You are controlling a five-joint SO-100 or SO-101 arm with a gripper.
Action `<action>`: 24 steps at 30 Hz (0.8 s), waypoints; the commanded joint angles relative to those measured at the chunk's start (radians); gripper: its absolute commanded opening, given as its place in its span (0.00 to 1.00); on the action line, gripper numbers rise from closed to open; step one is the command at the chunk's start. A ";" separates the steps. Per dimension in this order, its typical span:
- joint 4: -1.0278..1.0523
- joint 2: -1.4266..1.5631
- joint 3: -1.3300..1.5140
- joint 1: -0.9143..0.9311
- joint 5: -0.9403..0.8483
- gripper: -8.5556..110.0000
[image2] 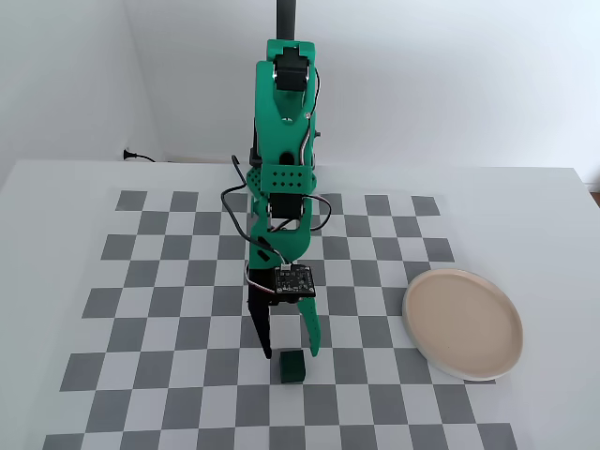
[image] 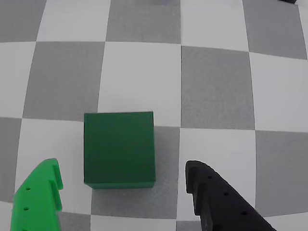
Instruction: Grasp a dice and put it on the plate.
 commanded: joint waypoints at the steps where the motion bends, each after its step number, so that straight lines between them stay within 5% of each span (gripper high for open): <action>1: -0.035 -0.008 -0.084 -0.003 -0.012 0.26; 9: -0.098 -0.081 -0.087 0.003 -0.025 0.22; 17: -0.100 -0.091 -0.089 0.008 -0.026 0.05; 24: -0.101 -0.092 -0.089 0.017 -0.031 0.04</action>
